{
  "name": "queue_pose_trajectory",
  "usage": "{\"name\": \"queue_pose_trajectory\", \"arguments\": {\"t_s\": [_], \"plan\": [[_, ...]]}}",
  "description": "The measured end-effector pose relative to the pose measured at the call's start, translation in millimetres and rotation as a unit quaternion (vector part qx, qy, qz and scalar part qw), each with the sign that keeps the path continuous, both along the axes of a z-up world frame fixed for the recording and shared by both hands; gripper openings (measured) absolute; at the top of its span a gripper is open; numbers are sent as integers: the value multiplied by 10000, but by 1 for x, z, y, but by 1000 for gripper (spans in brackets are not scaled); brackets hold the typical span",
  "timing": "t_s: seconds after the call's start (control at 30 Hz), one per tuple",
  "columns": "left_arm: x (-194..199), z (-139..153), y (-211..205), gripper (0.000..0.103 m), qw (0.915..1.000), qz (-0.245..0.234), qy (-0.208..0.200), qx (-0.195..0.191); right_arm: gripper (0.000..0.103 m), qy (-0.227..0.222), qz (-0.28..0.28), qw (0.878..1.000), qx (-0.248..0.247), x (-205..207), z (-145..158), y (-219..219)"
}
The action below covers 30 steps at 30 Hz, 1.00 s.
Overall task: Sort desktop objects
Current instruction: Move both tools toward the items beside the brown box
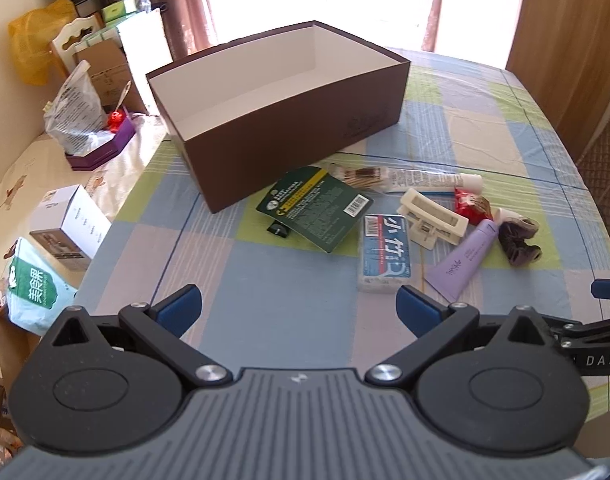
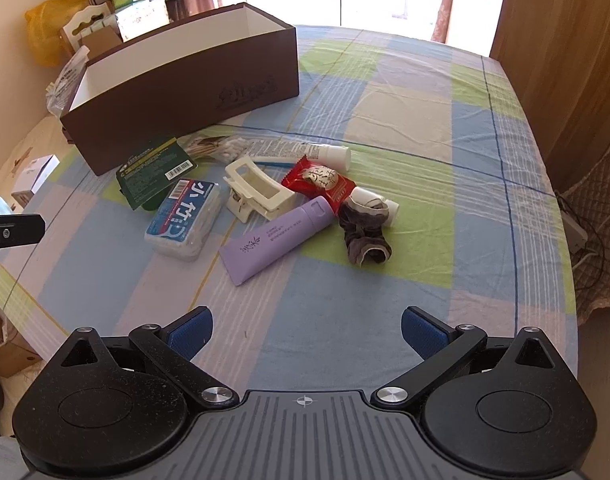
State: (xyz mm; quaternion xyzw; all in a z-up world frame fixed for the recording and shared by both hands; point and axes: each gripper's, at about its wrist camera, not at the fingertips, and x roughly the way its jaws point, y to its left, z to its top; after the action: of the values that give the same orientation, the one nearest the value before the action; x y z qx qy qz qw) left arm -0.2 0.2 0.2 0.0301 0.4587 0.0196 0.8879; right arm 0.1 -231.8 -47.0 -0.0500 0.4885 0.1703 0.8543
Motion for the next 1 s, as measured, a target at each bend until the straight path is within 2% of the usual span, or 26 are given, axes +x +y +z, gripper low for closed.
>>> {"name": "queue_pose_trajectory", "arguments": {"t_s": [1.0], "plan": [[-5,1,5,102,9997,186,12,-159,103,153,-243,9996,-24,10,-6,-2]]}}
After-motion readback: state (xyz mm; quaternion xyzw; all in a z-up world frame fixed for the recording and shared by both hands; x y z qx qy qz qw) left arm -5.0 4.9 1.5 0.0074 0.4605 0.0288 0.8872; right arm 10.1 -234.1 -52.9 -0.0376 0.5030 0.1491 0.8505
